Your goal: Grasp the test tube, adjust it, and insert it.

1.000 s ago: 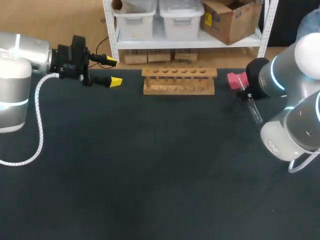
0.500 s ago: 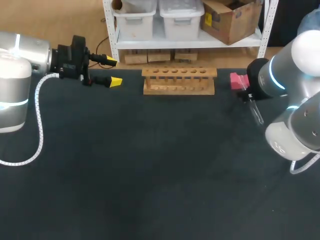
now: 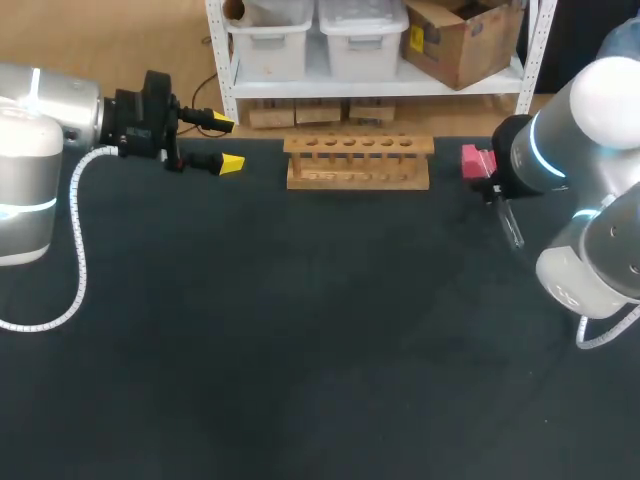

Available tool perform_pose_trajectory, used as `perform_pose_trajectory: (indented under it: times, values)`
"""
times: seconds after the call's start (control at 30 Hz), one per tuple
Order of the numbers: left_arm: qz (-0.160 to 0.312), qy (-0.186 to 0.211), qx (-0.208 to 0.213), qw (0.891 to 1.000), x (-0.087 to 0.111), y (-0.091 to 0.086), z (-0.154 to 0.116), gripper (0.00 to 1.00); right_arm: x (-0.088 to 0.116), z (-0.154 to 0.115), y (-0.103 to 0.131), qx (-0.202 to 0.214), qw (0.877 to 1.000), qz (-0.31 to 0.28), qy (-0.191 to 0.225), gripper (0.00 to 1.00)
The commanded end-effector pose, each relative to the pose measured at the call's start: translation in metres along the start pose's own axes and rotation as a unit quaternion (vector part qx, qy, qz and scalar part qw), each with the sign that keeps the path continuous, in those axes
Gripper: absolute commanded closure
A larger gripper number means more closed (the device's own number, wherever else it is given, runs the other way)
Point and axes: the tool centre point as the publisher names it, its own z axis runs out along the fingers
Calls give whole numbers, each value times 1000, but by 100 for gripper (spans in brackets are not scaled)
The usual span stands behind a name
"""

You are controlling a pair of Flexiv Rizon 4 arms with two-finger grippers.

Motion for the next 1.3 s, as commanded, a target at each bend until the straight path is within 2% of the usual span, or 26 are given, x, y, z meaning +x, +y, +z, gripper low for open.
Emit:
perform_pose_trajectory:
  times: [0.03,0.33,0.6,0.97,1.3]
  values:
    - [1,-1,-3,1000,1,-2,0,0,2,-6,3,13,1000,7,-5,100]
    - [1,-1,-3,1000,1,-2,0,0,-3,-24,-1,26,999,20,-17,100]
    - [1,-1,-3,1000,1,-2,0,0,-11,-57,6,52,997,53,-31,100]
    - [1,-1,-3,1000,1,-2,0,0,-19,-105,49,72,993,85,-47,100]
    - [1,-1,-3,1000,1,-2,0,0,-25,-118,99,69,993,78,-49,100]
